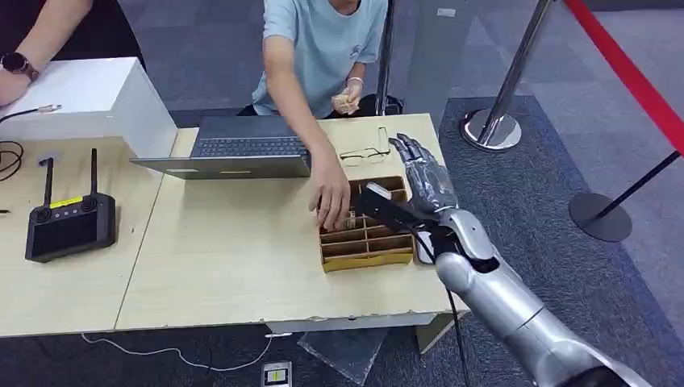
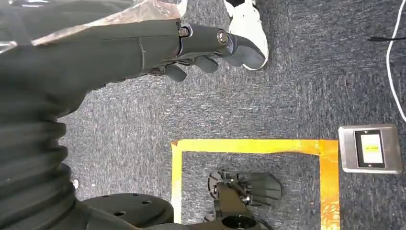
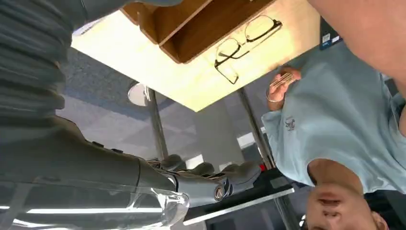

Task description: Pass the card to the sensor for recognition and then transmit it.

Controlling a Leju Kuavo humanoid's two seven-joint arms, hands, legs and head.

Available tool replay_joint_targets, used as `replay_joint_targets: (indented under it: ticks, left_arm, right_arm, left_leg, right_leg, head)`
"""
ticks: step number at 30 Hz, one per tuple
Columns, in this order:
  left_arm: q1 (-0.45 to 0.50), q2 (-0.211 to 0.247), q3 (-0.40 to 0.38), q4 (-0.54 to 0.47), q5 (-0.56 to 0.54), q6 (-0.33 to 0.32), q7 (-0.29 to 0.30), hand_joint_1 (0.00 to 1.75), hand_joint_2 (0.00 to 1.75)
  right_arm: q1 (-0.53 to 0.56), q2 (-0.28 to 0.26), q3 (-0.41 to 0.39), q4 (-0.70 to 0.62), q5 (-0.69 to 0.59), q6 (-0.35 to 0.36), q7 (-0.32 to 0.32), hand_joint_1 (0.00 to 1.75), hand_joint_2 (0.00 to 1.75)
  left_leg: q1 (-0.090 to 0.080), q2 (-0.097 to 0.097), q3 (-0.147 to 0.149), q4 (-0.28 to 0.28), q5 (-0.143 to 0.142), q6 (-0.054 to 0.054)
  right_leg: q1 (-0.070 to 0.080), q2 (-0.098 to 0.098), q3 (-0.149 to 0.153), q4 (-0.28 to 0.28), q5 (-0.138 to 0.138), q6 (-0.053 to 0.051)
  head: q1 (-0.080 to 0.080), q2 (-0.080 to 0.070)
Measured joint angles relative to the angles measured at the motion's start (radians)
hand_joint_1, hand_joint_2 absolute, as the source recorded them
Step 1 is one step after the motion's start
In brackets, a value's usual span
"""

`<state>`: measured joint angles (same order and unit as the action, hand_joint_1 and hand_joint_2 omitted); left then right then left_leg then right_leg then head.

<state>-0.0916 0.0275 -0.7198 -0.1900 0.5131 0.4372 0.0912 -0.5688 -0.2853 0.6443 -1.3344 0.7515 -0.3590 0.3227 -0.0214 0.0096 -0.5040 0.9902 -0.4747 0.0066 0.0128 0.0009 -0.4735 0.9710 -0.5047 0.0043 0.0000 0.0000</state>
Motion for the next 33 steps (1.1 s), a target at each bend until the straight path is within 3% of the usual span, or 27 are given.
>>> replay_joint_targets:
  ticks: [4,33]
  left_arm:
    - [0.000,0.000,0.000,0.000,0.000,0.002,0.000,0.00,1.75]
    - [-0.001,0.000,0.000,0.000,0.019,0.002,0.000,0.00,1.75]
  right_arm:
    - [0.000,-0.002,-0.003,-0.010,0.007,-0.015,0.001,0.00,1.75]
    - [-0.011,0.052,0.103,-0.081,0.033,0.236,0.055,0.00,1.75]
  left_leg:
    - [0.000,0.000,0.000,0.000,0.000,0.000]
    - [0.000,0.000,0.000,0.000,0.000,0.000]
  right_leg:
    - [0.000,0.000,0.000,0.000,0.000,0.000]
    - [0.000,0.000,0.000,0.000,0.000,0.000]
  head:
    - [0.000,0.000]
    - [0.000,0.000]
